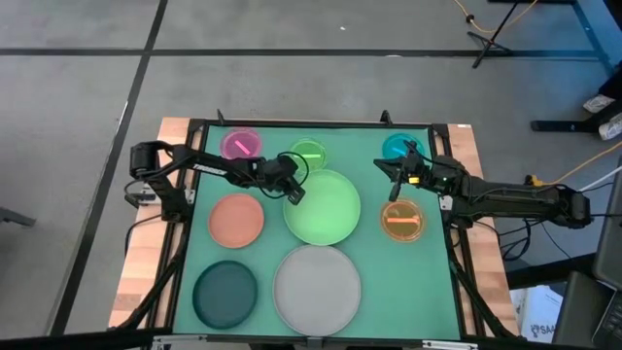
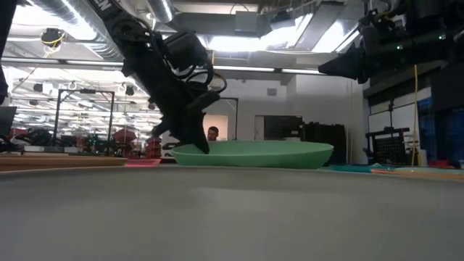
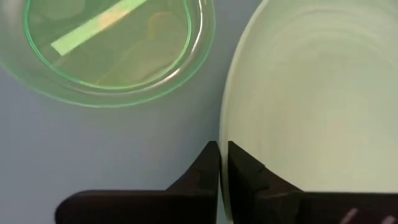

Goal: Stack plastic plates
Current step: Stack the light green plate on top of the gray plate

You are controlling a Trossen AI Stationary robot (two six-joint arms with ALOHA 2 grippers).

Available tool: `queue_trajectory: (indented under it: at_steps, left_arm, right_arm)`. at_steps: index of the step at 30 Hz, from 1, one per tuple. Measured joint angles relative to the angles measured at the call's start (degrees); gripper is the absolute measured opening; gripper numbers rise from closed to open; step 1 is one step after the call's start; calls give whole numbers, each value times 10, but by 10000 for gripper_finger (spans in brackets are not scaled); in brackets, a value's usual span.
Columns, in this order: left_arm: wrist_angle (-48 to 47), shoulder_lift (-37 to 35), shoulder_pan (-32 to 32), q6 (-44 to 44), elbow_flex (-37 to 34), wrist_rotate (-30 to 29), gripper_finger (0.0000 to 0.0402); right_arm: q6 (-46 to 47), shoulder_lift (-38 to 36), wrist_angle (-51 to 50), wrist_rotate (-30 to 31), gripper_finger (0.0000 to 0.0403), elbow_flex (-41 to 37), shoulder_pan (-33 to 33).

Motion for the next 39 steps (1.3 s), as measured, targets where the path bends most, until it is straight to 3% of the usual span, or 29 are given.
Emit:
queue_trajectory:
  at_steps: [7,14,23,29,33,39]
  left_arm:
    - [-5,-51,7,28,-1,6,4]
    - [-13,-128,-2,35,-1,57,4]
    - [-25,-146,-78,28,-1,149,4]
    - [-17,-123,-166,8,-1,109,5]
    - [-9,-85,-216,-9,-1,68,5]
    - [30,-22,-250,-21,-1,56,5]
  right_arm:
    - [0,0,0,0,7,0,0]
    - [0,0,1,0,7,0,0]
    - [2,0,1,-6,7,0,0]
    - [33,0,-5,-27,7,0,0]
    - [46,1,-19,-81,7,-4,0]
    - [54,25,-23,-133,7,-10,2]
